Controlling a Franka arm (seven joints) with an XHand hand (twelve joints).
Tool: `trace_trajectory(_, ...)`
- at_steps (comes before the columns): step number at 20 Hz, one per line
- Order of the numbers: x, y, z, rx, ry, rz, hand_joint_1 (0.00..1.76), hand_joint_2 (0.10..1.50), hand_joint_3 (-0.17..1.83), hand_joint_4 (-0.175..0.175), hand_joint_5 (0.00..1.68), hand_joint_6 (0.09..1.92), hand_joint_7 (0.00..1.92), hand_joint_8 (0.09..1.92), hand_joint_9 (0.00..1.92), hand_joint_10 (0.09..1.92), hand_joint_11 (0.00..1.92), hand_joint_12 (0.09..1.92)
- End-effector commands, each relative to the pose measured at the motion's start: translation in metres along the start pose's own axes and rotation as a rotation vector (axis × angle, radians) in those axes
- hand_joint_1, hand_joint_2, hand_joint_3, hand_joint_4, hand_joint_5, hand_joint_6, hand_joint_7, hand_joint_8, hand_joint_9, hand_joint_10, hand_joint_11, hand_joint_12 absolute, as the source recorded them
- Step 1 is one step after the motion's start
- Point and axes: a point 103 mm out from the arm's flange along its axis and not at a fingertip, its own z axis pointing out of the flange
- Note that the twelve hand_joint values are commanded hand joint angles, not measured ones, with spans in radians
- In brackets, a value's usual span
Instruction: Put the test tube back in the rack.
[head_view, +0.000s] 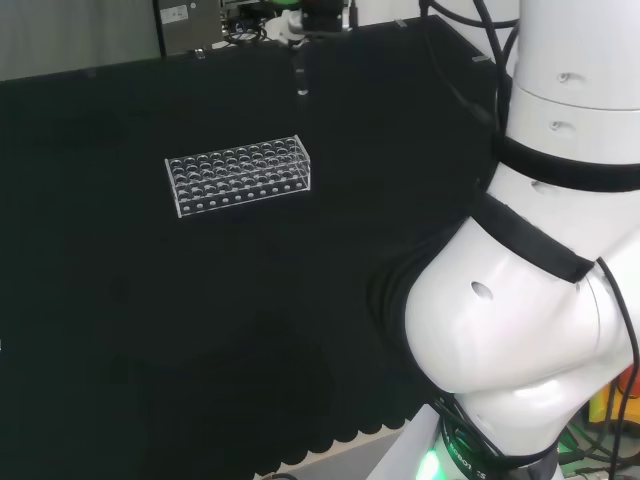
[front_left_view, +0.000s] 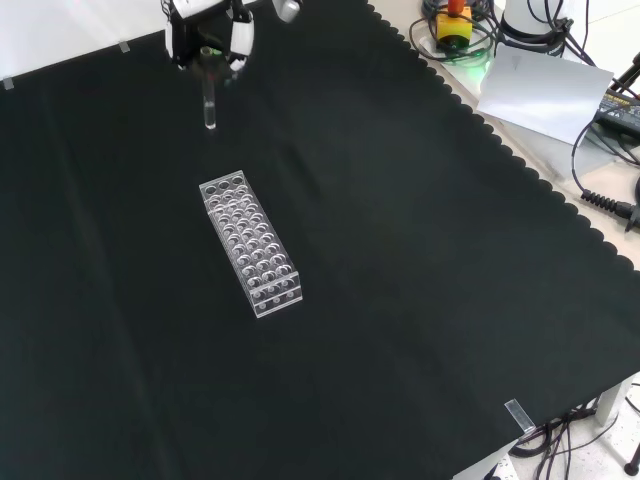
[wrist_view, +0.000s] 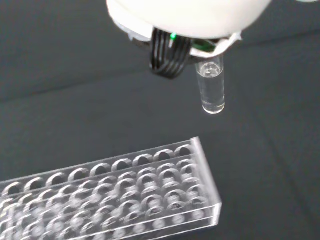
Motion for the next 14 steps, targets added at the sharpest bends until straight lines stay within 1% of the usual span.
trace_trajectory(1,0.043,-0.004,0.017,0.042,0.021,-0.083,1.32,0.60,0.78,-0.175,1.24,0.74,1.30,0.75,1.53,0.72,1.10,1.02)
trace_trajectory(4,0.050,-0.002,0.025,0.065,0.041,-0.089,1.32,0.60,0.78,-0.175,1.24,0.74,1.30,0.75,1.53,0.72,1.10,1.02)
trace_trajectory(7,0.051,0.003,0.036,0.094,0.073,-0.073,1.32,0.60,0.78,-0.175,1.24,0.74,1.30,0.75,1.53,0.72,1.10,1.02)
trace_trajectory(14,0.050,0.017,0.053,0.126,0.094,-0.058,1.32,0.60,0.78,-0.175,1.24,0.74,1.30,0.75,1.53,0.72,1.10,1.02)
